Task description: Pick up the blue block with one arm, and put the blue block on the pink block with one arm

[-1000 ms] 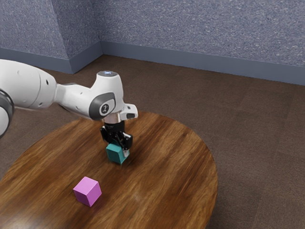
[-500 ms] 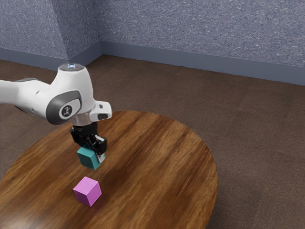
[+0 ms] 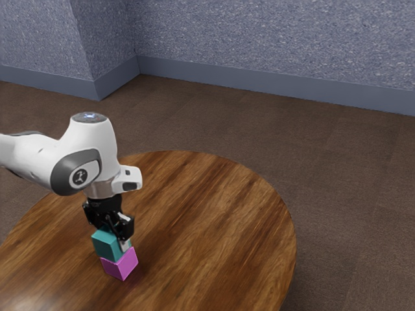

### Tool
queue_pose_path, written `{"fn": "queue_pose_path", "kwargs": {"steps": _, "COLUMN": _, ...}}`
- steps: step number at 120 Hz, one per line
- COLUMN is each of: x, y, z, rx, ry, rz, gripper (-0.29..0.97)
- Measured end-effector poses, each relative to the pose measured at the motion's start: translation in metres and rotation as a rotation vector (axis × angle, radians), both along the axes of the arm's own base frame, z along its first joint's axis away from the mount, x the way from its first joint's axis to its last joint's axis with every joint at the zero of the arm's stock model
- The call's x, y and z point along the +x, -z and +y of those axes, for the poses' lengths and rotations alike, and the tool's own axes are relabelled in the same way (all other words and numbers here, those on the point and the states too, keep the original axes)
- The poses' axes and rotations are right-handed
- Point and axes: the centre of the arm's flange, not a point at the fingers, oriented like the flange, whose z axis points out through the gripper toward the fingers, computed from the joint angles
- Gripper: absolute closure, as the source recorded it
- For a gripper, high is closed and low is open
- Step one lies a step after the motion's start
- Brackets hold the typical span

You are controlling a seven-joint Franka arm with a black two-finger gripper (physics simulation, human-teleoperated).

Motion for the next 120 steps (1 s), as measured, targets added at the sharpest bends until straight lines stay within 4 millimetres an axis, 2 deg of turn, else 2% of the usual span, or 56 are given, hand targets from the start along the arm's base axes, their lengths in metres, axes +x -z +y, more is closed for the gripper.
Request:
{"fn": "queue_pose_path", "kwargs": {"steps": 42, "x": 0.002, "y": 0.002, "z": -0.005, "rx": 0.003, "ry": 0.025, "rz": 0.002, "gripper": 0.32}}
{"fn": "queue_pose_path", "kwargs": {"steps": 105, "x": 0.012, "y": 0.006, "z": 0.000, "rx": -0.004, "ry": 0.060, "rz": 0.013, "gripper": 0.32}}
{"fn": "queue_pose_path", "kwargs": {"steps": 120, "x": 0.013, "y": 0.013, "z": 0.001, "rx": -0.007, "ry": 0.067, "rz": 0.029, "gripper": 0.32}}
